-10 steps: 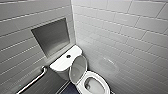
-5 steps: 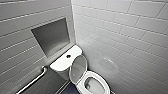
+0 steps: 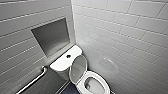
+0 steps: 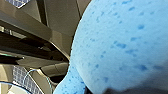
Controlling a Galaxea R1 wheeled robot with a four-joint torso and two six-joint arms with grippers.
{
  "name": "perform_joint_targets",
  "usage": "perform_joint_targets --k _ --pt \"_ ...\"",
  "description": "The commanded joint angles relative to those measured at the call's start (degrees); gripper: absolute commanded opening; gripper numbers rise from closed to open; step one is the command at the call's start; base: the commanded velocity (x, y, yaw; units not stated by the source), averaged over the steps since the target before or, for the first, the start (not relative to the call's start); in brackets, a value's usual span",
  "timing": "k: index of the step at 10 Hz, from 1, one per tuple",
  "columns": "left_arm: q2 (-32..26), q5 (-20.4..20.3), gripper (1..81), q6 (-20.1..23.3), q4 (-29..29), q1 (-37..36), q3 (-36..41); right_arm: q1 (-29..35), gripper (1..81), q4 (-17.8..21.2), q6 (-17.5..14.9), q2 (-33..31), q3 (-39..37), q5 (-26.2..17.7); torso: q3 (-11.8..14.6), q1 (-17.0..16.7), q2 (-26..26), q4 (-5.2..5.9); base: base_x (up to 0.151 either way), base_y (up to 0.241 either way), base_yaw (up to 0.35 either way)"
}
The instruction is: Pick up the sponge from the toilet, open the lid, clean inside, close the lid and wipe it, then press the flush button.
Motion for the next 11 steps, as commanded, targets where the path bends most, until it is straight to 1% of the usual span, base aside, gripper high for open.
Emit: perform_joint_targets --k 1,4,11 --pt "-0.69 1.76 81.1 0.04 0.54 -0.26 -0.61 -0.78 1.0 -0.75 -0.09 0.05 -0.15 -4.16 0.00 0.00 0.00 0.00 0.000 0.000 0.000" --pt "-0.87 1.76 81.1 0.04 0.54 -0.18 -0.61 -0.60 1.0 -0.75 0.00 0.13 -0.15 -5.38 0.00 0.00 0.00 0.00 0.000 0.000 0.000" --pt "-1.04 1.75 81.1 0.04 0.45 -0.18 -0.61 -0.60 1.0 -0.66 0.00 0.31 -0.24 -5.39 0.02 -0.15 0.02 0.00 0.077 0.000 0.000"
